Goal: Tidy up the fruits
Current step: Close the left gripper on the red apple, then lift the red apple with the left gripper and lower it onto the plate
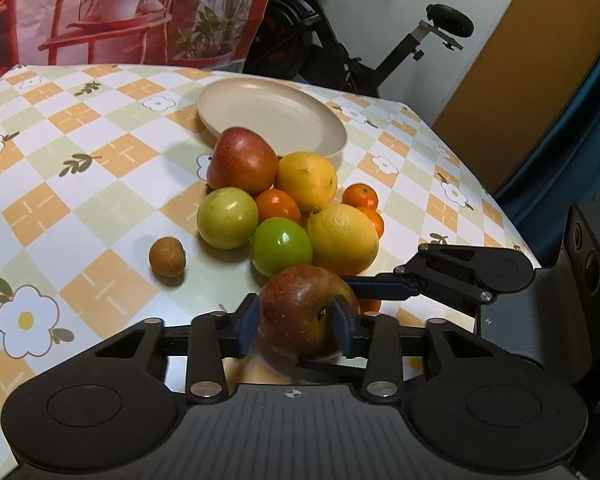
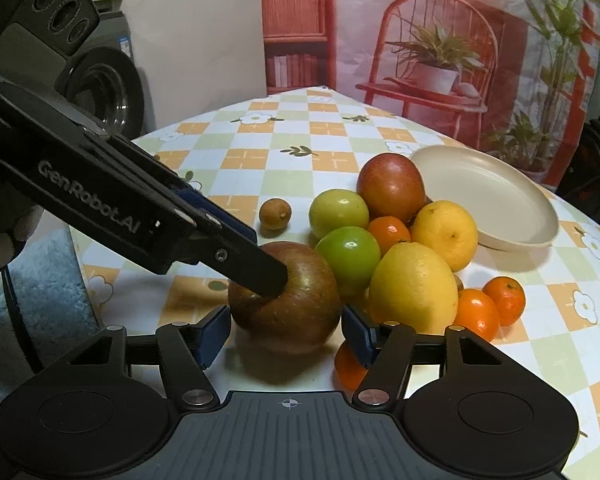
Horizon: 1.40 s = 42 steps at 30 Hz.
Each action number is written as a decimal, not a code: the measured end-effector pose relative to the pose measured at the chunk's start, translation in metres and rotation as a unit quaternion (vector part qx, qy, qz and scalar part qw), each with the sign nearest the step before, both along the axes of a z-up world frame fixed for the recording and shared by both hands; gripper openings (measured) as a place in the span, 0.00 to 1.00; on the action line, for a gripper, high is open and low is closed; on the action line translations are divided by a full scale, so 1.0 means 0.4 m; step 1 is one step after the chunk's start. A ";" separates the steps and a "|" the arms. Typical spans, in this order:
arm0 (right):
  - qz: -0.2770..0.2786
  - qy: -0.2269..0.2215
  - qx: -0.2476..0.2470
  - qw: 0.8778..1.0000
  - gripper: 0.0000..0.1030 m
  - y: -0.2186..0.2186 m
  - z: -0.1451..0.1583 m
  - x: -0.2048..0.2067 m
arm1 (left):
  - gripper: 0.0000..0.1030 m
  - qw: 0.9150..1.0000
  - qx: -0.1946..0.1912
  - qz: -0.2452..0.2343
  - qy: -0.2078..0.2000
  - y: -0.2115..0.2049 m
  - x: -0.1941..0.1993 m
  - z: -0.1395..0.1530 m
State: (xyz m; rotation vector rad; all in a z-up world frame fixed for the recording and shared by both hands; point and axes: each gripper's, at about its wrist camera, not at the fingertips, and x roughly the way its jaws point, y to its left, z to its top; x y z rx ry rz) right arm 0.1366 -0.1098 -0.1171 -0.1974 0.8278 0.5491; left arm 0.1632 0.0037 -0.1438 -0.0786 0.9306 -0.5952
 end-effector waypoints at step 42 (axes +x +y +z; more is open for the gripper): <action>-0.049 -0.054 0.079 0.994 0.55 -0.099 0.184 0.069 | 0.37 0.996 -0.024 -0.005 -0.088 -0.056 0.051 0.218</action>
